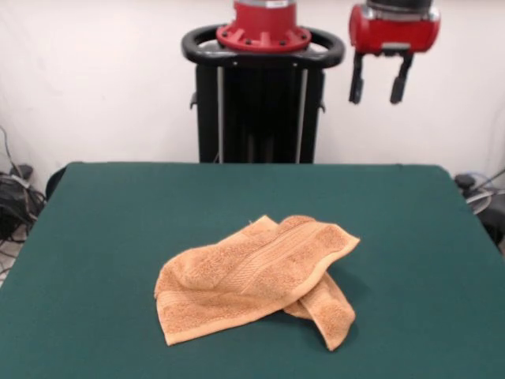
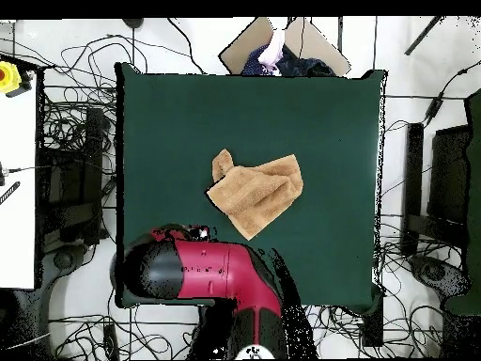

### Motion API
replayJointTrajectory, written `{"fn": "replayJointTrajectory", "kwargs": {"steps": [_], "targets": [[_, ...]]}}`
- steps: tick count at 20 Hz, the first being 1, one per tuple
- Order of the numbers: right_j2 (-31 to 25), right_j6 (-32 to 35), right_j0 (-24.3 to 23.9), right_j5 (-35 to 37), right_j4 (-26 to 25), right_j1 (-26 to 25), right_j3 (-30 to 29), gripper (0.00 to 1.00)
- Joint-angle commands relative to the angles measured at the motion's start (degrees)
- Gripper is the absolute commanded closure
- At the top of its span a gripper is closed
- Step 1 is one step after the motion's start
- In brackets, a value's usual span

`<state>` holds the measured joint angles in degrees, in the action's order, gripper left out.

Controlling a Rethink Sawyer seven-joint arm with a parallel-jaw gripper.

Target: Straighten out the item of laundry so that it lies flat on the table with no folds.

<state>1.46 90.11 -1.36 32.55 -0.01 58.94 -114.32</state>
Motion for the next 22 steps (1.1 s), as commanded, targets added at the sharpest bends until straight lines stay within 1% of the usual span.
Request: {"fn": "replayJointTrajectory", "kwargs": {"steps": [1,10,12,16,19,22], "targets": [[3.4,15.0,1.0,3.5,-1.6,-11.7,10.4,0.00],[5.0,15.1,1.4,1.5,0.8,-19.5,16.1,0.00],[5.3,15.0,1.5,1.3,1.0,-20.6,16.9,0.00],[6.0,15.1,1.8,0.7,1.1,-21.4,16.7,0.00],[6.3,15.3,1.9,-1.2,1.5,-21.9,15.8,0.00],[6.2,16.1,2.4,-2.6,2.3,-23.6,16.1,0.00]]}}
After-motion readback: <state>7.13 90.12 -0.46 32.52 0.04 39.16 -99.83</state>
